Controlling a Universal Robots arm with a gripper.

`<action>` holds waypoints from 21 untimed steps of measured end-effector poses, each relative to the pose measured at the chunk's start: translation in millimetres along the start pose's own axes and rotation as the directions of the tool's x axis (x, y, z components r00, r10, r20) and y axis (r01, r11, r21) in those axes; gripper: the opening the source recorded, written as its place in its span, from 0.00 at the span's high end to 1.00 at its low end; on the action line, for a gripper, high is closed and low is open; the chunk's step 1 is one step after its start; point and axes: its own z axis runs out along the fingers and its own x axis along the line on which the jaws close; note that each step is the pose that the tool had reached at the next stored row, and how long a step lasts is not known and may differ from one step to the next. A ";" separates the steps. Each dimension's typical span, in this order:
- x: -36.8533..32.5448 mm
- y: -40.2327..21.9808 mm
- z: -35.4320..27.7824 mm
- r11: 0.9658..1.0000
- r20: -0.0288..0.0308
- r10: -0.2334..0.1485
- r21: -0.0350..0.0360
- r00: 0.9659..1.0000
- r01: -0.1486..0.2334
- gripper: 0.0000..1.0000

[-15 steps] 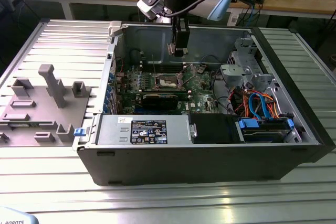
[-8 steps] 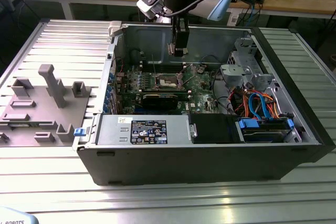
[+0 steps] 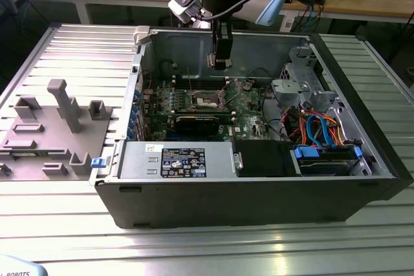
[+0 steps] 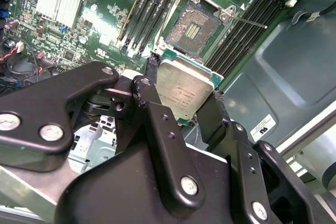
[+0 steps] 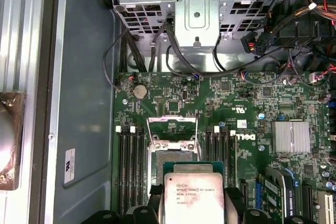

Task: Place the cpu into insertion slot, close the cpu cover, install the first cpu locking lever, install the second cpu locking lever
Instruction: 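Place the cpu into insertion slot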

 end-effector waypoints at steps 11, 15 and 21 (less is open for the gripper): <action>-0.1 -0.4 3.5 1.000 0.000 0.000 0.000 1.000 0.000 0.46; -0.1 -0.4 4.6 1.000 0.000 0.000 0.000 1.000 0.000 0.46; -0.2 -0.5 6.2 1.000 0.000 0.000 0.000 1.000 0.000 0.46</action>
